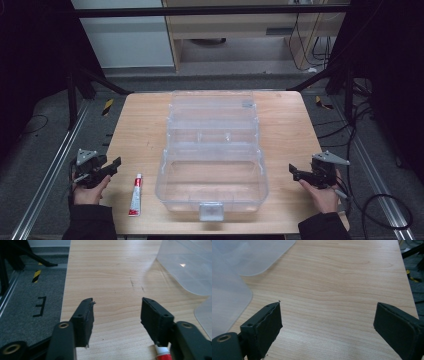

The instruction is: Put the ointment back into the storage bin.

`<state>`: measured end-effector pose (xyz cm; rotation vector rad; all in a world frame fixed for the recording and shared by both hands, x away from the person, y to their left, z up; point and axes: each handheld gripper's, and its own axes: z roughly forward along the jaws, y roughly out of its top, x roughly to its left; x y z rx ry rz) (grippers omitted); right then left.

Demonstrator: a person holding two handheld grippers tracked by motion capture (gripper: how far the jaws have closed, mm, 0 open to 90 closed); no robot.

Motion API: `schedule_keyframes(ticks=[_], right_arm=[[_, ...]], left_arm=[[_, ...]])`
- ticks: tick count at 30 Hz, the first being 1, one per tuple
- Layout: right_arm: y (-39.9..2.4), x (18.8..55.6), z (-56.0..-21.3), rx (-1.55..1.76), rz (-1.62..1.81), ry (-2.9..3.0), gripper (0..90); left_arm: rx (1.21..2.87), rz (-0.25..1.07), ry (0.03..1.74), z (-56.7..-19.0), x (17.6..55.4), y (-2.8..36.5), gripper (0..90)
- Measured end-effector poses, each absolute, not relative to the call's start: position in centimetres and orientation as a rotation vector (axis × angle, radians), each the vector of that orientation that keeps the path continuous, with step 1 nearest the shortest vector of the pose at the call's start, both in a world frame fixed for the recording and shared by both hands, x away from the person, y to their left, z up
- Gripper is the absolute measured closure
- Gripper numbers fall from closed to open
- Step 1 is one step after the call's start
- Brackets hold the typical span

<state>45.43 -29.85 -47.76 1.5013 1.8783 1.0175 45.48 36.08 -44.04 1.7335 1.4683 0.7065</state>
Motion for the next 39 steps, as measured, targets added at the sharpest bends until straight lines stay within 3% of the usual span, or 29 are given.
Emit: schedule_keyframes(ticks=[3,5,11,17,24,31,39], right_arm=[[-29.6,45.4,-48.0,1.483,1.003,1.903,10.3],[-29.5,45.3,-48.2,1.458,1.028,1.924,13.2],[-29.3,44.9,-48.4,1.423,1.039,1.943,15.4],[-29.3,44.7,-48.4,1.413,1.05,1.927,15.4],[-29.3,44.7,-48.5,1.417,1.037,1.936,15.4],[-29.3,44.7,-48.6,1.42,1.042,1.941,15.4],[-29.2,44.7,-48.7,1.418,1.035,1.956,15.4]], left_arm=[[1.772,0.689,1.466,-43.7,45.4,35.9,40.8],[1.835,0.706,1.415,-43.1,44.8,35.5,45.1],[1.925,0.647,1.348,-41.3,44.3,34.8,41.6],[1.981,0.556,1.304,-39.4,44.4,34.1,31.4],[2.096,0.502,1.317,-38.8,45.0,33.8,27.9],[2.142,0.471,1.337,-38.8,45.3,33.3,26.4],[2.182,0.43,1.433,-39.6,45.6,32.8,33.4]])
